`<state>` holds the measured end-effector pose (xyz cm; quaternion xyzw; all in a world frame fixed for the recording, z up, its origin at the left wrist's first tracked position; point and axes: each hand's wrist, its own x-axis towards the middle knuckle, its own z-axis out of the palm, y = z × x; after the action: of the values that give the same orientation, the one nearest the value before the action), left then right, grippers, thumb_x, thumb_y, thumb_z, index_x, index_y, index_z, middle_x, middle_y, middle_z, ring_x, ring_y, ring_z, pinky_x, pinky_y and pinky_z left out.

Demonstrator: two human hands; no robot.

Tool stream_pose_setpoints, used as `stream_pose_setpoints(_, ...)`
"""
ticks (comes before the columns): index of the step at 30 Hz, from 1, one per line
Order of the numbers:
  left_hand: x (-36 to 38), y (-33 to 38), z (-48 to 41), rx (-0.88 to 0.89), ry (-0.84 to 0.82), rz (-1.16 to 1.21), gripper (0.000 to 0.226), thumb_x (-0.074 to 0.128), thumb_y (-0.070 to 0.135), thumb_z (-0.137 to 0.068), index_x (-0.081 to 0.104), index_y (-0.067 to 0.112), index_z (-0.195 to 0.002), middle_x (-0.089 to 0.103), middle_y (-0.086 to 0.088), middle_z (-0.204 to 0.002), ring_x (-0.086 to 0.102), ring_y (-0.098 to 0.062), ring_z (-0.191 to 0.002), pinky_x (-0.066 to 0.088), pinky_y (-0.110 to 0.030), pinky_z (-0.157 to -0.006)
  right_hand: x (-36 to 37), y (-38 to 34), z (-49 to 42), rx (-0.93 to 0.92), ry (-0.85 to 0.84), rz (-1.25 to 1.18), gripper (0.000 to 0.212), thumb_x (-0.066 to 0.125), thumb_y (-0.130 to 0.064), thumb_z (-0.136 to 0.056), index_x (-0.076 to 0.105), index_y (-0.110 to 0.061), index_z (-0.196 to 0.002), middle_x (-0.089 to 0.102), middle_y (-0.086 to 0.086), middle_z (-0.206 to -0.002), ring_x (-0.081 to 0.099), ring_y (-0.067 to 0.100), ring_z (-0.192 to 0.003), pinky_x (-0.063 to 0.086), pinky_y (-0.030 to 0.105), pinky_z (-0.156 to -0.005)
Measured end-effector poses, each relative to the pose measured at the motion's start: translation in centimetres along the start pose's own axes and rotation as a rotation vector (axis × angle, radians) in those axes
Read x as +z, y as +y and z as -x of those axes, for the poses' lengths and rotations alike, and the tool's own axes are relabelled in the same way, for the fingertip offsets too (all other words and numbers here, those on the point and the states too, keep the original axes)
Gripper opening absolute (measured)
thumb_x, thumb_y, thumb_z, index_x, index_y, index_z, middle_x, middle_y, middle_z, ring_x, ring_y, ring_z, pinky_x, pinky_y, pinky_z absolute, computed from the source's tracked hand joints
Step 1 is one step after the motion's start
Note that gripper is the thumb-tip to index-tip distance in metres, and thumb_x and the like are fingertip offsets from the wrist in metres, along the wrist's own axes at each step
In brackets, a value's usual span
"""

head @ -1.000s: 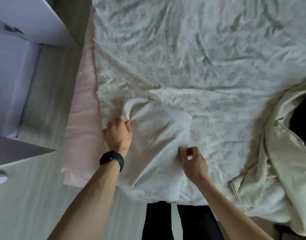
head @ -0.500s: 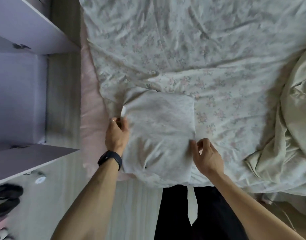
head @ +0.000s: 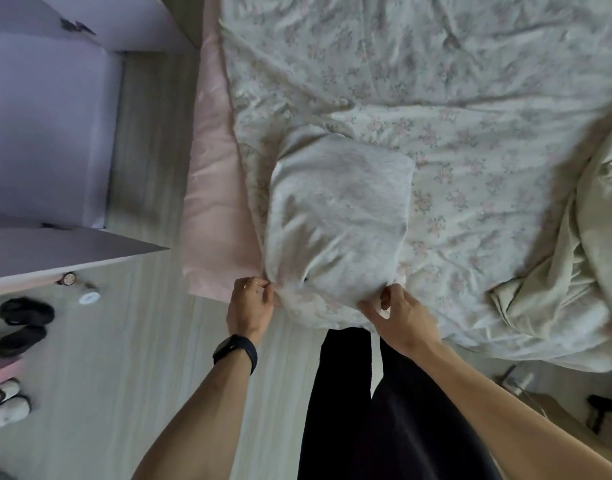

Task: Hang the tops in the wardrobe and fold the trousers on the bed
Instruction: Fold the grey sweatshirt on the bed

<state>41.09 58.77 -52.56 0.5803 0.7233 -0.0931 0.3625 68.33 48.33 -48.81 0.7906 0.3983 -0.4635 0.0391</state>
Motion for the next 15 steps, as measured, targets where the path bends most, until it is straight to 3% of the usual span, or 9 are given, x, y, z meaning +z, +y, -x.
stream_pose_setpoints(2, 0.3, 0.3, 0.5, 0.001, -0.006, -0.054, 0.024, 0.066, 0.047, -0.091, 0.066, 0.028, -0.105, 0.054, 0.006, -0.123, 0.063, -0.018, -0.097, 0.056, -0.040, -0.079, 0.4, 0.5, 0.4, -0.046, 0.010, 0.152, 0.058, 0.046, -0.076, -0.089, 0.047, -0.022, -0.112, 0.056, -0.016, -0.108, 0.066, 0.016, -0.088, 0.051, 0.031, -0.062)
stream_pose_setpoints(4, 0.6, 0.5, 0.5, 0.004, 0.024, -0.122, 0.031, 0.067, 0.047, -0.090, 0.065, 0.023, -0.109, 0.054, 0.003, -0.123, 0.061, -0.024, -0.103, 0.053, -0.043, -0.082, 0.9, 0.8, 0.3, -0.100, 0.048, 0.290, 0.044, 0.043, -0.061, -0.099, 0.047, -0.020, -0.113, 0.062, -0.012, -0.108, 0.068, 0.020, -0.083, 0.046, 0.030, -0.055)
stream_pose_setpoints(8, 0.7, 0.3, -0.2, 0.101, 0.107, -0.223, 0.016, 0.063, 0.028, -0.094, 0.070, 0.014, -0.097, 0.058, -0.006, -0.117, 0.060, -0.033, -0.099, 0.047, -0.041, -0.075, 1.7, 0.2, -0.8, -0.174, 0.098, 0.391, 0.026, 0.033, -0.039, -0.107, 0.048, -0.018, -0.106, 0.065, -0.005, -0.097, 0.065, 0.024, -0.070, 0.031, 0.029, -0.045)
stream_pose_setpoints(12, -1.2, -2.0, 0.2, 0.169, 0.216, -0.389, 0.009, 0.067, 0.011, -0.083, 0.069, 0.006, -0.091, 0.061, -0.013, -0.106, 0.061, -0.039, -0.084, 0.044, -0.044, -0.066, 0.6, 2.0, 0.0, -0.190, 0.103, 0.443, 0.026, 0.033, -0.037, -0.107, 0.052, -0.021, -0.114, 0.064, -0.007, -0.094, 0.066, 0.026, -0.069, 0.041, 0.031, -0.051)
stream_pose_setpoints(15, -3.1, -3.6, -0.5, 0.116, 0.125, -0.470, 0.010, 0.062, 0.014, -0.089, 0.068, 0.011, -0.096, 0.058, -0.010, -0.112, 0.060, -0.036, -0.090, 0.041, -0.042, -0.069, -0.3, 3.8, 0.8, -0.165, 0.082, 0.463, 0.028, 0.031, -0.040, -0.107, 0.050, -0.023, -0.118, 0.063, -0.009, -0.100, 0.068, 0.024, -0.076, 0.043, 0.031, -0.055)
